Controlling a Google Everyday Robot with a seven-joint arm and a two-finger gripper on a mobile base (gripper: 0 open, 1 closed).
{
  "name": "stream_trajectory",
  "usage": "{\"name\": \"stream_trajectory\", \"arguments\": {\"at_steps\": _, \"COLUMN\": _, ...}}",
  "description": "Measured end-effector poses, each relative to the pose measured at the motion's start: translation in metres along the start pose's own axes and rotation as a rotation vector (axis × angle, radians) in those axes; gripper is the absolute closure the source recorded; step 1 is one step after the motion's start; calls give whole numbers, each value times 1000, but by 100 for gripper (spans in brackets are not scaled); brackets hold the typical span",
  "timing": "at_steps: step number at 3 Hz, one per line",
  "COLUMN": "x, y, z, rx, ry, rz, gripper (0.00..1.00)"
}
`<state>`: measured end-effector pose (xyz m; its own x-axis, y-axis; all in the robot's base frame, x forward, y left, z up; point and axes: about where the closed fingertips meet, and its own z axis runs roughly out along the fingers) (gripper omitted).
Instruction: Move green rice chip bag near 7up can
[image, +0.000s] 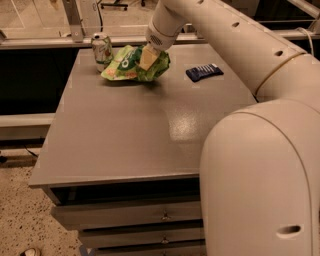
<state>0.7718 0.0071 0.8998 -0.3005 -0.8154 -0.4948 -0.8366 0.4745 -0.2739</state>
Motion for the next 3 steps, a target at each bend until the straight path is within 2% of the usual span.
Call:
{"name": "stream_trajectory", "arguments": {"at_steps": 1, "x": -4, "y": 6, "z": 11, "rx": -16, "ry": -2, "rz": 2, "gripper": 100}}
{"name": "stream_trajectory", "arguments": {"at_steps": 2, "x": -8, "y": 11, "z": 19, "rx": -36, "ry": -3, "rz": 12, "gripper": 84}}
{"name": "stream_trajectory", "arguments": {"at_steps": 3, "x": -6, "y": 19, "z": 31, "rx": -64, "ry": 1, "rz": 30, "gripper": 53}}
